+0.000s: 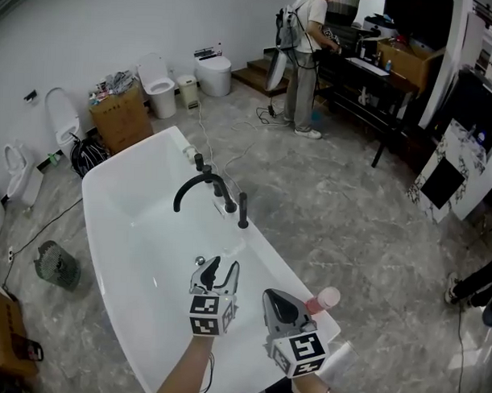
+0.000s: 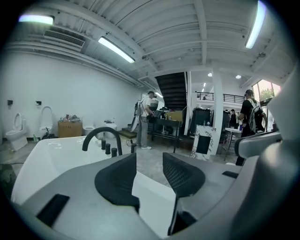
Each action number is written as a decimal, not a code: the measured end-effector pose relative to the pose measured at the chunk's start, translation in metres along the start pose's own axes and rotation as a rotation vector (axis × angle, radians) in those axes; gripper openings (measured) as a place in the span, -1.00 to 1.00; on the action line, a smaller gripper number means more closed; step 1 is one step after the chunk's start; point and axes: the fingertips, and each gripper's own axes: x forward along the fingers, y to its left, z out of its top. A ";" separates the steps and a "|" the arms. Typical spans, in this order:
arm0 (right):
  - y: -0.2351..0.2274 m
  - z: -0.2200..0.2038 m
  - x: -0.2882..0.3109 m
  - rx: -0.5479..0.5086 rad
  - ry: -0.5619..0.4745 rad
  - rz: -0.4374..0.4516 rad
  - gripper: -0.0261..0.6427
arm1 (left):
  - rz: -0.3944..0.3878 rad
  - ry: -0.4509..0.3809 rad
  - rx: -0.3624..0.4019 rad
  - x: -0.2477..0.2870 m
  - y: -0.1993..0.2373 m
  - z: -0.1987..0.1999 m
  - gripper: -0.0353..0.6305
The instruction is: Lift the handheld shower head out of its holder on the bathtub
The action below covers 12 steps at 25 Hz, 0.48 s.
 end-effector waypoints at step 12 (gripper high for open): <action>-0.099 -0.024 0.103 0.053 0.028 0.042 -0.90 | 0.064 0.048 0.059 0.170 0.029 -0.016 -0.32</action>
